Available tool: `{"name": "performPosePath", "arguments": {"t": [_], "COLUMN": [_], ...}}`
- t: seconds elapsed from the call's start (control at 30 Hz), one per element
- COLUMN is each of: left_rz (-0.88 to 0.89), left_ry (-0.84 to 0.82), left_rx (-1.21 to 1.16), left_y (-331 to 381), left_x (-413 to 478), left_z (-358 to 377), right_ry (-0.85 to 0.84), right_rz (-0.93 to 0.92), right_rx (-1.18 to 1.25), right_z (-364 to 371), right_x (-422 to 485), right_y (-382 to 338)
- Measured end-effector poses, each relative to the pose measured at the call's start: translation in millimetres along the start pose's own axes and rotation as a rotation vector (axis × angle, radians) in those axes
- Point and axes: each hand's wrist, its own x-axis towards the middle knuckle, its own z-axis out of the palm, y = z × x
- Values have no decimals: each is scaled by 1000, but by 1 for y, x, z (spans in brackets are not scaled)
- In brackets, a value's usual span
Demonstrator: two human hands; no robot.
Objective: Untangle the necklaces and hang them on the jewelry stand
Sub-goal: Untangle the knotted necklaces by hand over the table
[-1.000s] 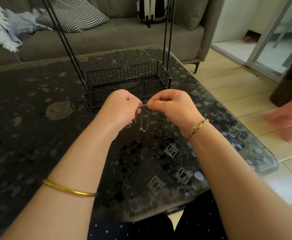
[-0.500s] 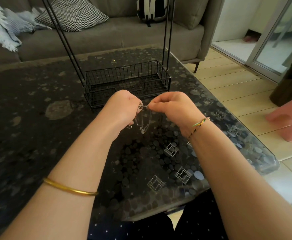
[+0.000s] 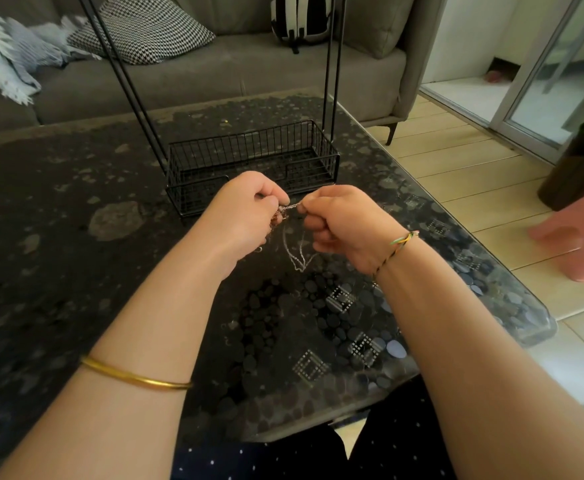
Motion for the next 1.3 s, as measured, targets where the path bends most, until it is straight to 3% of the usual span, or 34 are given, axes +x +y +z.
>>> {"name": "performPosePath", "arguments": {"t": [0.37, 0.9, 1.13, 1.3], "left_rz": [-58, 7, -47, -55], "left_ry": [-102, 48, 100, 103], "left_rx": [-52, 4, -24, -43], "left_y": [1, -1, 1, 1], "left_x": [-2, -1, -2, -2], "left_z": [-3, -3, -5, -6], "right_ry": [87, 131, 48, 83], "right_rz": [-51, -8, -148, -210], "right_rx": [-91, -64, -84, -107], "right_z": [-2, -9, -8, -7], "right_x": [3, 2, -10, -11], "right_y": [6, 7, 0, -1]}}
